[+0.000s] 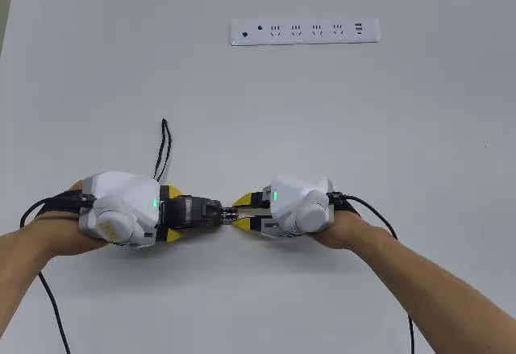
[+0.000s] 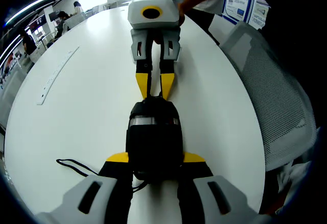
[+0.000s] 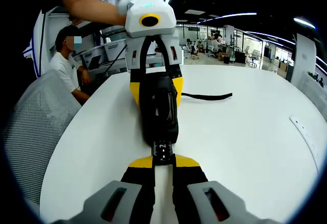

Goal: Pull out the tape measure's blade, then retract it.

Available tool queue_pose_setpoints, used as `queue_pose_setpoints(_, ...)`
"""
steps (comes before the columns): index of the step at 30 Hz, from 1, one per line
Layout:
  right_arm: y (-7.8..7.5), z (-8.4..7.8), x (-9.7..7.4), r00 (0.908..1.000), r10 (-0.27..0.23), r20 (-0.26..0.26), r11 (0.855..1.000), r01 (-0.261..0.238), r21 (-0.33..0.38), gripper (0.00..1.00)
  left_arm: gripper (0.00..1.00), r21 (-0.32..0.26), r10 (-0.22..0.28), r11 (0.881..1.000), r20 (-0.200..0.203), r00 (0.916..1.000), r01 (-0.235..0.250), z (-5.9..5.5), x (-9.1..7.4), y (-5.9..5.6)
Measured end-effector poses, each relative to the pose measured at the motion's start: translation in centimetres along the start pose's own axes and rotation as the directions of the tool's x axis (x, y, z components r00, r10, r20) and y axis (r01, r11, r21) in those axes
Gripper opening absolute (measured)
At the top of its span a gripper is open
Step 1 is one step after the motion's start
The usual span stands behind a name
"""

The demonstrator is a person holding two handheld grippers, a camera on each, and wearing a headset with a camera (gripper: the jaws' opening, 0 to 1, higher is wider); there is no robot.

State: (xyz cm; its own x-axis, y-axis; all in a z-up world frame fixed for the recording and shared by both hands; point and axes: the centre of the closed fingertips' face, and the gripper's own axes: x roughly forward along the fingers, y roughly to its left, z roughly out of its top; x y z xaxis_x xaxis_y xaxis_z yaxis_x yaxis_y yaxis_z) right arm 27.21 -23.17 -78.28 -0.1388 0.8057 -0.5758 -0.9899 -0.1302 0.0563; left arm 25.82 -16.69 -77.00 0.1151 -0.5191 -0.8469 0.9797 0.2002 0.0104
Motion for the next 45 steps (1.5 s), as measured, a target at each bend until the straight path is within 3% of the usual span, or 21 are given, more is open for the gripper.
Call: queue_pose_setpoints(45,-0.3,-2.6,-4.2,0.9996,-0.003,-0.029,1.000,0.004,0.018,0.10,0.29,-0.001,-0.005,1.000,-0.011,0.9999,0.005,-0.1,0.0,0.0)
